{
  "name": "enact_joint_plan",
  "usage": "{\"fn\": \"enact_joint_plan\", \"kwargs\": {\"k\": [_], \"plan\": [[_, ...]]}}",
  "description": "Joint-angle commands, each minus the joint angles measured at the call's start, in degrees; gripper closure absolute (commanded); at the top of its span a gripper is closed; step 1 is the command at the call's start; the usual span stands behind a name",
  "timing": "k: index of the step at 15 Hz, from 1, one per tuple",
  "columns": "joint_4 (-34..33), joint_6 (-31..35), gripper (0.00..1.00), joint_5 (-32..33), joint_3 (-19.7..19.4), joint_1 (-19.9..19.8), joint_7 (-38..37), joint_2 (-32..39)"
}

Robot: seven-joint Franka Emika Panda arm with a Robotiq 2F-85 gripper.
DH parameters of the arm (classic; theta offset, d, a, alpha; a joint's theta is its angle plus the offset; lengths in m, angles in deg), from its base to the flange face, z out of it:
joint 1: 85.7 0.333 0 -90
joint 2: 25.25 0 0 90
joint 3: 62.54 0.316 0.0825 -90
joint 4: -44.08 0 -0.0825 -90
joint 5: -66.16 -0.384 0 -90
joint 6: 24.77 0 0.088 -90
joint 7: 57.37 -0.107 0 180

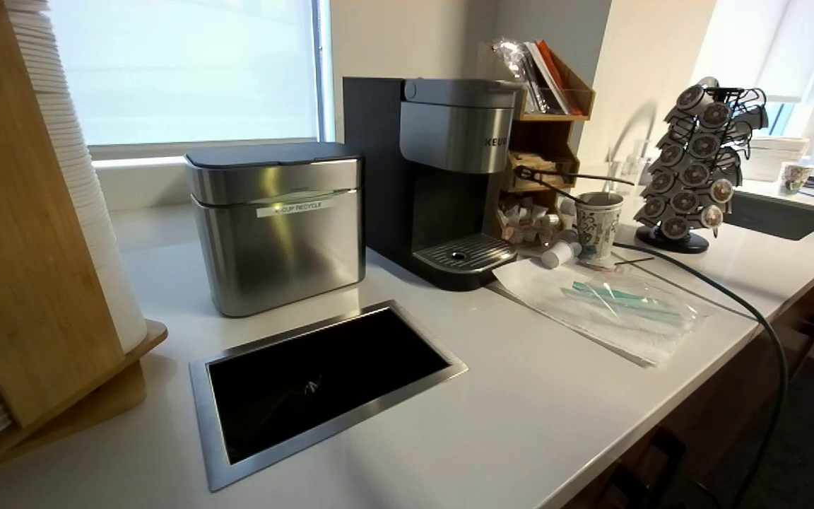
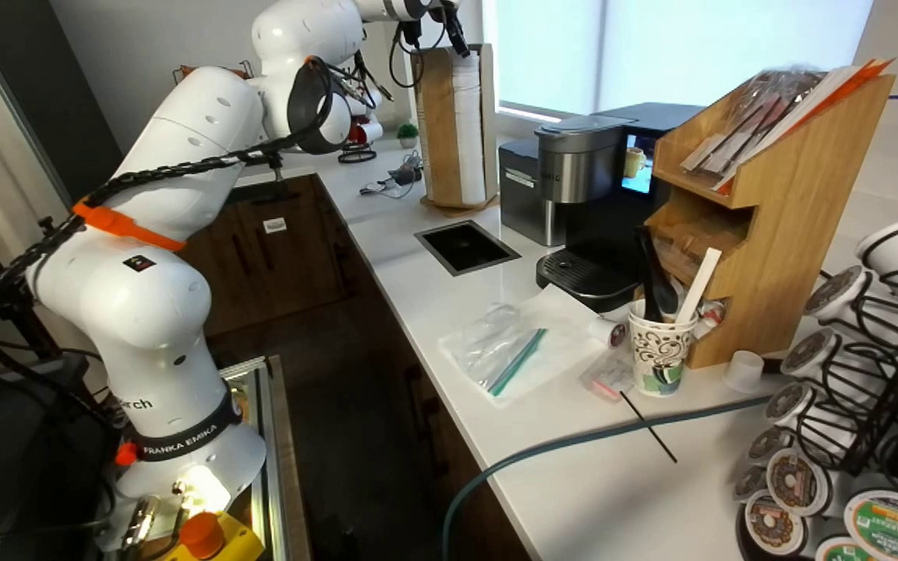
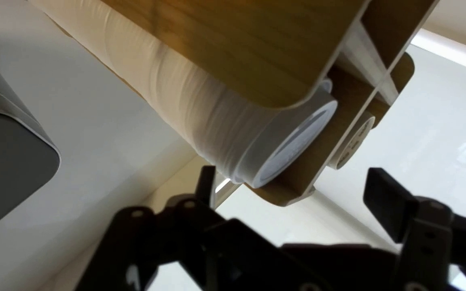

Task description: Remove one white lid from the wooden stand on the left.

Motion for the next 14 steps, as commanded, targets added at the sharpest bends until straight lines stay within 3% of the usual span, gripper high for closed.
{"fn": "enact_joint_plan", "kwargs": {"k": [1,5,8,10,11,12,14], "plan": [[-0.1,1.0,0.24,-0.4,0.2,0.0,-2.0,0.6],[-0.5,3.0,0.12,-0.2,0.1,0.2,-2.6,1.3],[-0.5,4.9,0.26,0.0,-0.2,0.4,-2.7,1.5],[-0.5,6.0,0.54,-0.1,-0.1,0.4,-2.6,1.7],[-0.3,6.0,0.59,-0.1,-0.1,0.4,-2.7,1.6],[0.0,5.6,0.46,0.0,-0.2,0.4,-3.0,1.4],[-0.1,5.9,0.52,-0.1,-0.1,0.4,-2.8,1.5]]}}
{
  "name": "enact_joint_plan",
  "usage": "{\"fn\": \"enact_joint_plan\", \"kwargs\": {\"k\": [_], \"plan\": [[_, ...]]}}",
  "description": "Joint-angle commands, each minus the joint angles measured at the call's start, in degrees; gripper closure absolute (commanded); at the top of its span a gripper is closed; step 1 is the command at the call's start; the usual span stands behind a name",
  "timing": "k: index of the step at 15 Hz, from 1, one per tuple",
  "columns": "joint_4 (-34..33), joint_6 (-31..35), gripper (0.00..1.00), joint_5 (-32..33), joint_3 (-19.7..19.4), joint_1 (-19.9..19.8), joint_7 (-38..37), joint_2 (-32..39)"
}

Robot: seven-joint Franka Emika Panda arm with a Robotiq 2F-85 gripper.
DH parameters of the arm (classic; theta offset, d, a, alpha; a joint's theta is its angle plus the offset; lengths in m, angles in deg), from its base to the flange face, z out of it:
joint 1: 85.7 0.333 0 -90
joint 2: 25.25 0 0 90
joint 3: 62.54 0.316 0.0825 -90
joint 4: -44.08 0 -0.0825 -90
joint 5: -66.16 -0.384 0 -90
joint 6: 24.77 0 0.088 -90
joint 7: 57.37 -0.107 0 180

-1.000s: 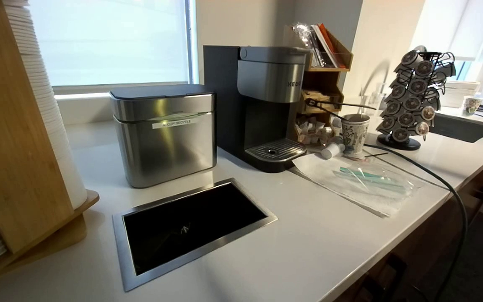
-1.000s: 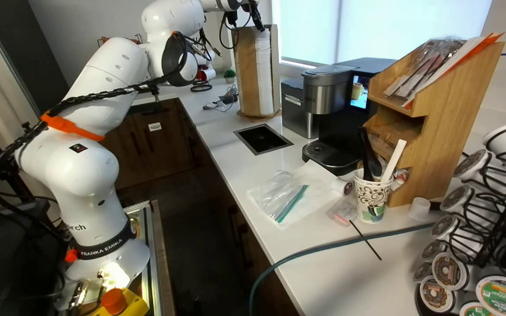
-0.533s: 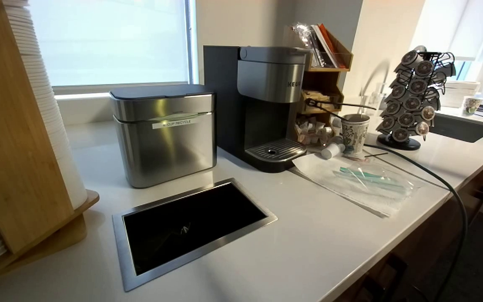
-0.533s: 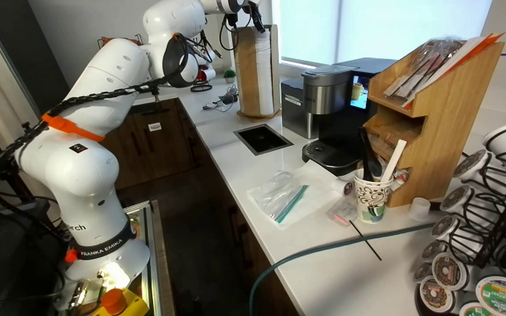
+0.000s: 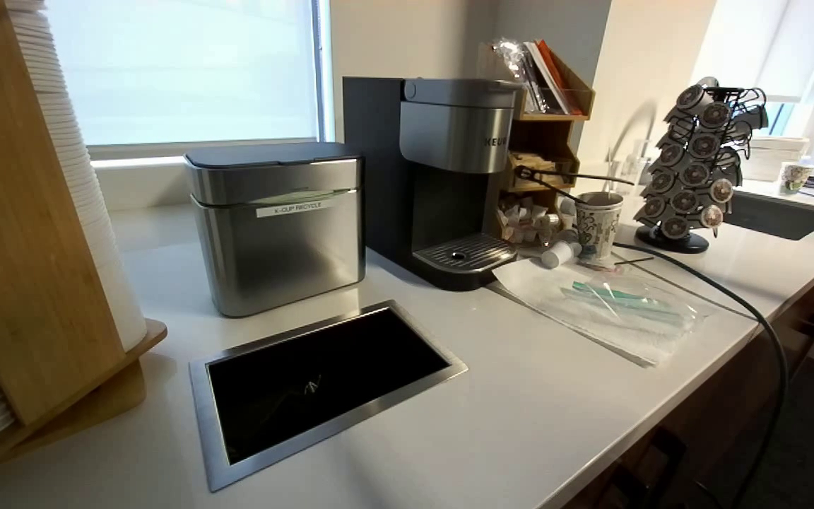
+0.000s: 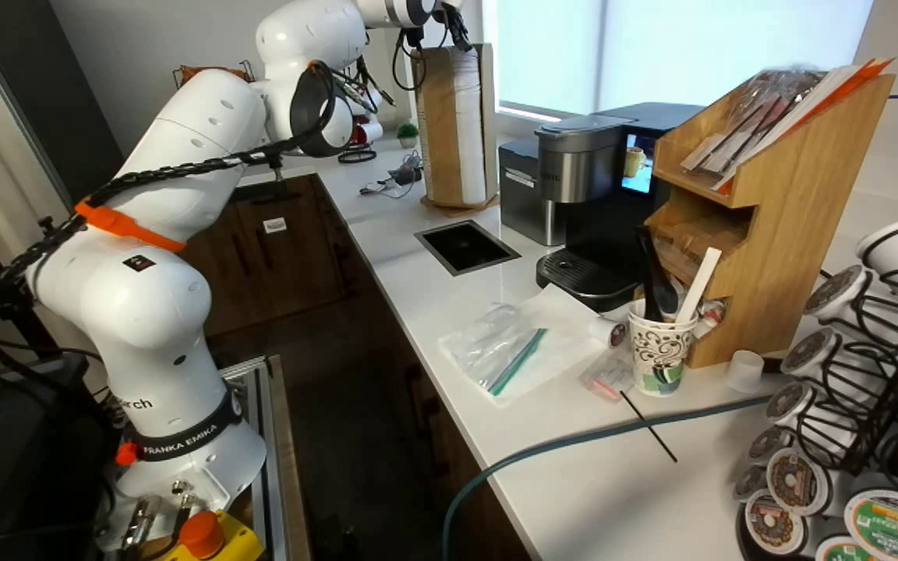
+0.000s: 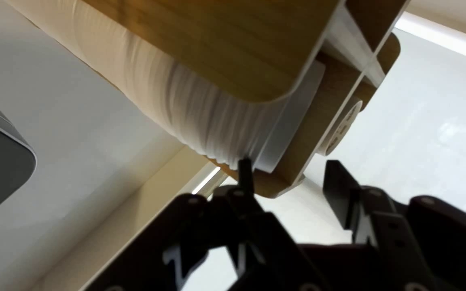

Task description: Remove one white lid from the wooden stand on the left.

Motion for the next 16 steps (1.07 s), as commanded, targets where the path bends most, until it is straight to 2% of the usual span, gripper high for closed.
{"fn": "enact_joint_plan", "kwargs": {"k": [1,2,6,13,16], "plan": [[-0.1,1.3,0.53,0.0,-0.1,0.5,-1.3,0.5],[-0.1,1.1,0.70,0.0,-0.2,0.5,-1.3,0.4],[0.1,2.0,1.00,0.3,-0.5,0.5,-1.4,0.2],[0.1,3.9,1.00,-0.4,0.2,0.6,-0.6,0.4],[-0.8,7.7,1.00,-0.8,1.0,0.6,0.9,1.1]]}}
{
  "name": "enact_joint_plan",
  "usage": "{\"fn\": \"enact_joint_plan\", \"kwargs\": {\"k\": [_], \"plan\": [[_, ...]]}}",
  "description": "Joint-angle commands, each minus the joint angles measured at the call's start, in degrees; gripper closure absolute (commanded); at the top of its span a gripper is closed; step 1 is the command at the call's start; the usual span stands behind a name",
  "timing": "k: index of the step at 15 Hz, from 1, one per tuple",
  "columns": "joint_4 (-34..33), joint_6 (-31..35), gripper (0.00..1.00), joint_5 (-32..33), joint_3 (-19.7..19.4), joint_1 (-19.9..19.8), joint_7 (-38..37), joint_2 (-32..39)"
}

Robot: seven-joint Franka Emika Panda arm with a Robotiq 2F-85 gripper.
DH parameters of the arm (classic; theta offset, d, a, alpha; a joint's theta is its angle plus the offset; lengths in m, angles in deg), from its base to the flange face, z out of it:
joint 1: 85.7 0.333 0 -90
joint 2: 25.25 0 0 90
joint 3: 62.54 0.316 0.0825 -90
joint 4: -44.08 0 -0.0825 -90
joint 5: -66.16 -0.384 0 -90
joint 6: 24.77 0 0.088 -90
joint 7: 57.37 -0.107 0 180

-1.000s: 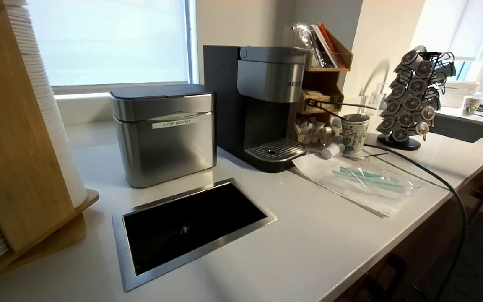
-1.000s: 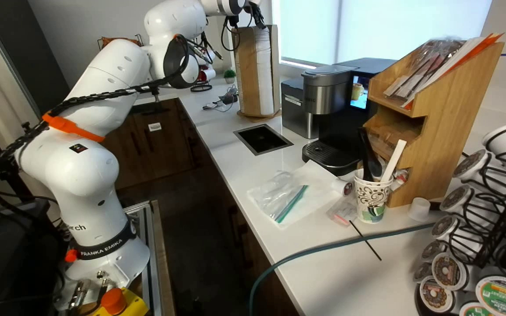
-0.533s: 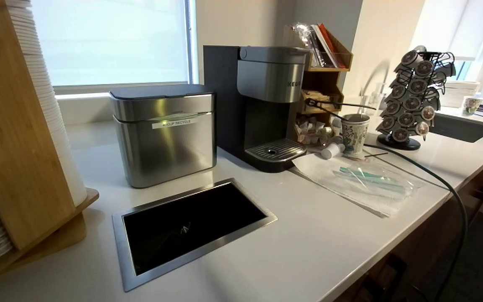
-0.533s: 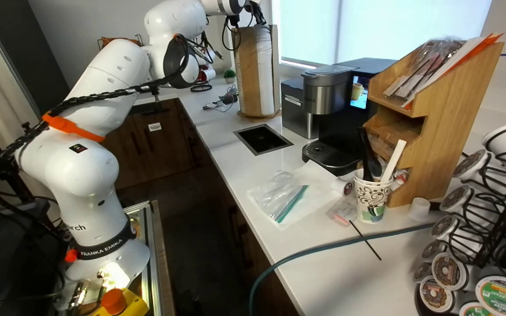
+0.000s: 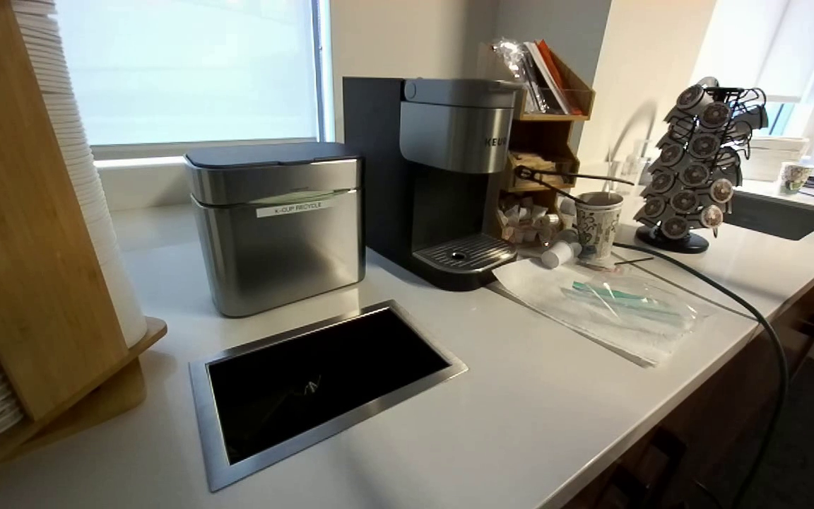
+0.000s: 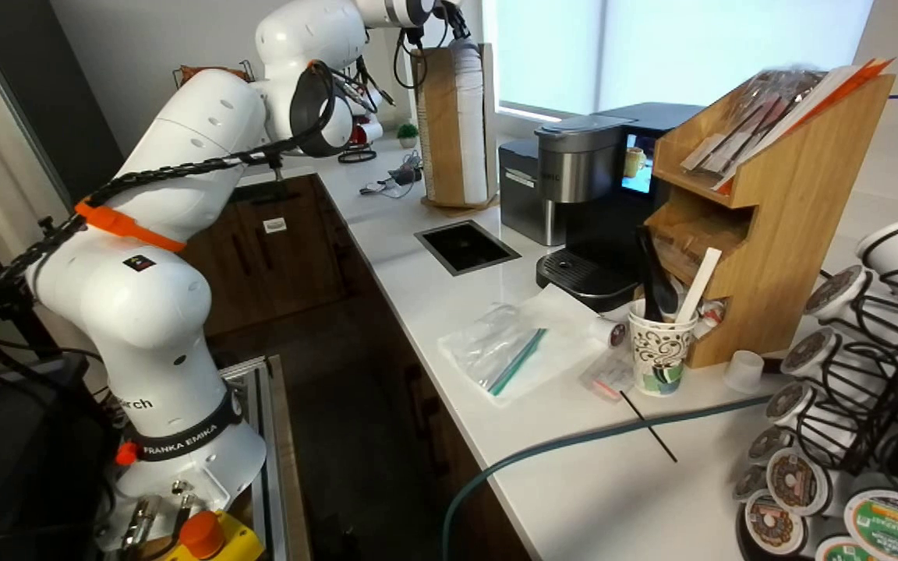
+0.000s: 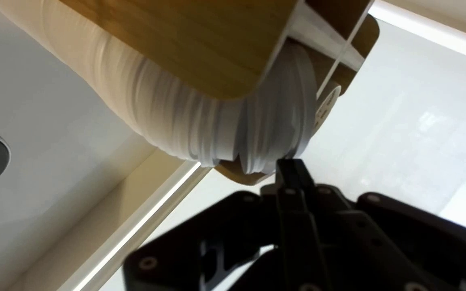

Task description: Remove one white lid from the wooden stand on the left.

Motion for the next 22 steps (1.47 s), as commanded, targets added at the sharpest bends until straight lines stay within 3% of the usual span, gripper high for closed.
{"fn": "enact_joint_plan", "kwargs": {"k": [1,5,7,9,10,11,12,15,18,20,21,22], "plan": [[-0.8,6.3,1.00,-0.9,1.2,0.5,1.5,1.2],[-0.6,13.4,1.00,-1.4,2.1,1.0,2.3,1.5],[0.5,12.5,1.00,-2.0,2.5,1.1,1.9,0.8],[1.0,8.3,1.00,-0.8,0.4,1.4,-1.9,-0.2],[0.7,8.1,1.00,3.0,-4.4,2.4,-6.0,-0.4],[0.6,6.8,0.95,5.3,-7.0,3.1,-7.9,-0.6],[0.5,5.1,0.72,7.5,-9.3,3.9,-8.8,-0.5],[-0.4,0.2,0.63,13.5,-14.6,5.8,-10.4,0.0],[-0.1,-6.9,0.40,18.3,-17.3,7.9,-9.0,-0.3],[-0.1,-8.7,0.24,19.1,-16.7,8.4,-7.1,-0.6],[-0.1,-6.2,0.41,18.0,-15.6,7.2,-7.7,0.0],[-0.1,-6.6,0.34,18.3,-15.7,7.5,-7.4,-0.1]]}}
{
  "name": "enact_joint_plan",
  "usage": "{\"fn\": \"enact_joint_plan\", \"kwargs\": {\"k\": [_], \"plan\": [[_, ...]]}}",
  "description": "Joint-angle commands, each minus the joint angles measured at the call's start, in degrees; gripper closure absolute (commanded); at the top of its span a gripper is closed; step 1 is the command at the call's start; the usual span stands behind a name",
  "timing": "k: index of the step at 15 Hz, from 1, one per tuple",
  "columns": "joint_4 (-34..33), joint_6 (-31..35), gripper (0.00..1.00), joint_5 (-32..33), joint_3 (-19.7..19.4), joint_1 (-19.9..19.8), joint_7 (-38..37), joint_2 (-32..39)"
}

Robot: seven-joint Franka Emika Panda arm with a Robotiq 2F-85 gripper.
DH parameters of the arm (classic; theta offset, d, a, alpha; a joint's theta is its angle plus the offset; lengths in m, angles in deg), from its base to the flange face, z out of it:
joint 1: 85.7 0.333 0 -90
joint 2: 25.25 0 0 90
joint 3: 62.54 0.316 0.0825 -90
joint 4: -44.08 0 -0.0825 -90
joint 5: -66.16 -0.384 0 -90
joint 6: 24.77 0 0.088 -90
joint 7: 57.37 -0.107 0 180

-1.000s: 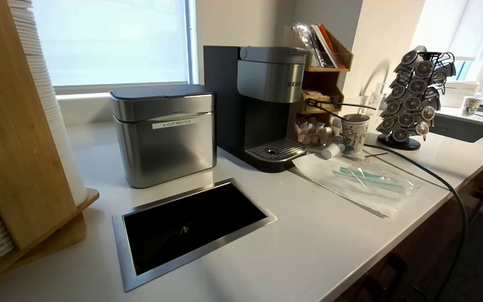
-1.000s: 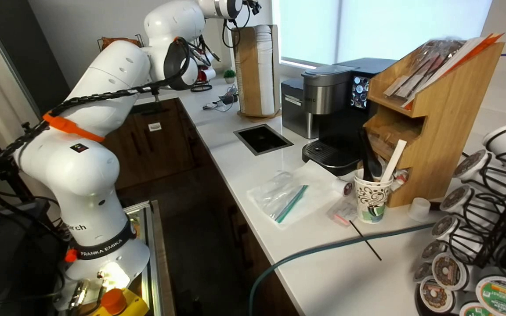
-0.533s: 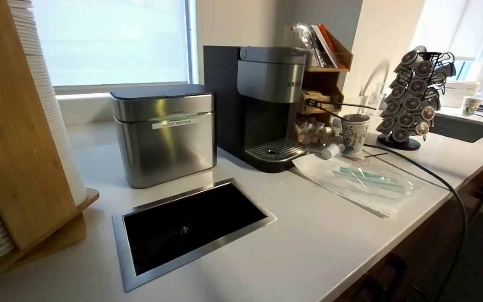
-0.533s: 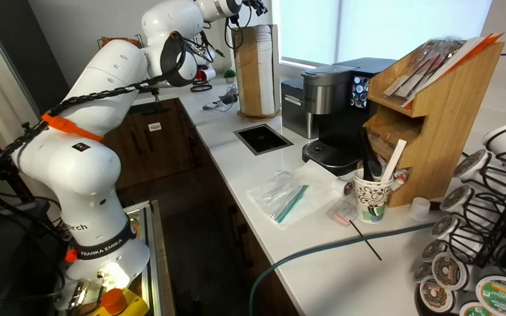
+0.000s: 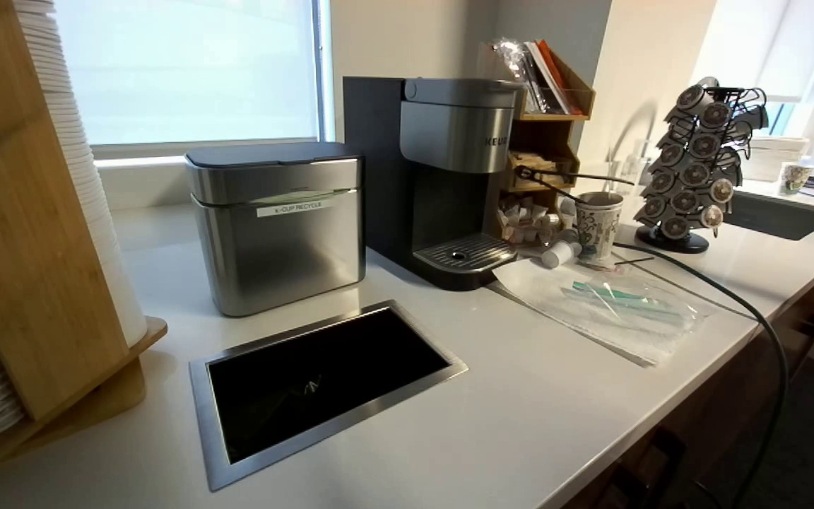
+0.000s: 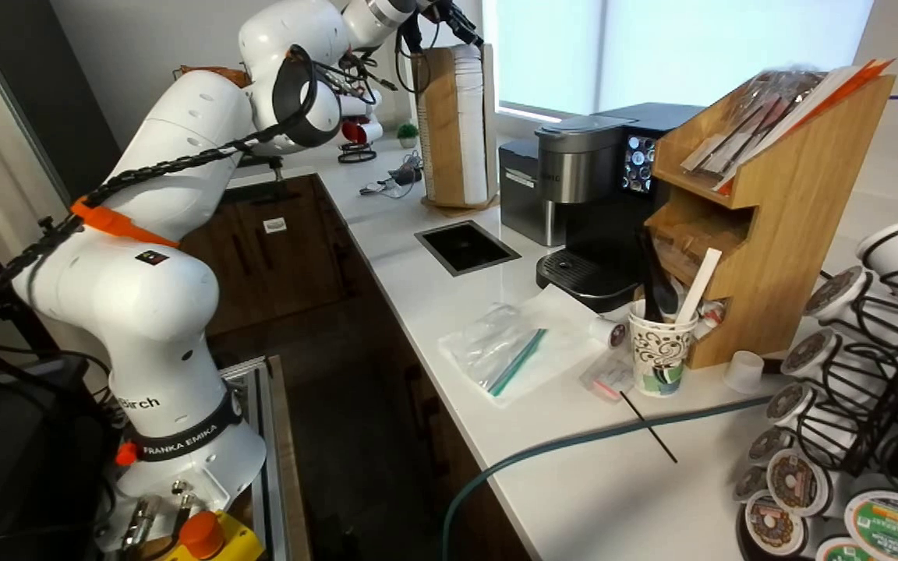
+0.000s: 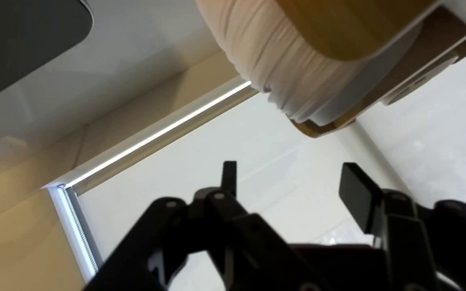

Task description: Remove one white lid from the wooden stand on the left.

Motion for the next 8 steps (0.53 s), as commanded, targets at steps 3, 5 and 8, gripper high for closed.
{"fn": "enact_joint_plan", "kwargs": {"k": [3,5,8], "plan": [[0.0,-3.0,0.06,-1.1,2.2,-0.4,0.9,-0.6],[0.0,-3.2,0.00,-3.1,4.9,-0.6,3.0,-1.8],[-0.4,2.3,0.00,-7.7,10.3,-1.9,7.2,-3.2]]}}
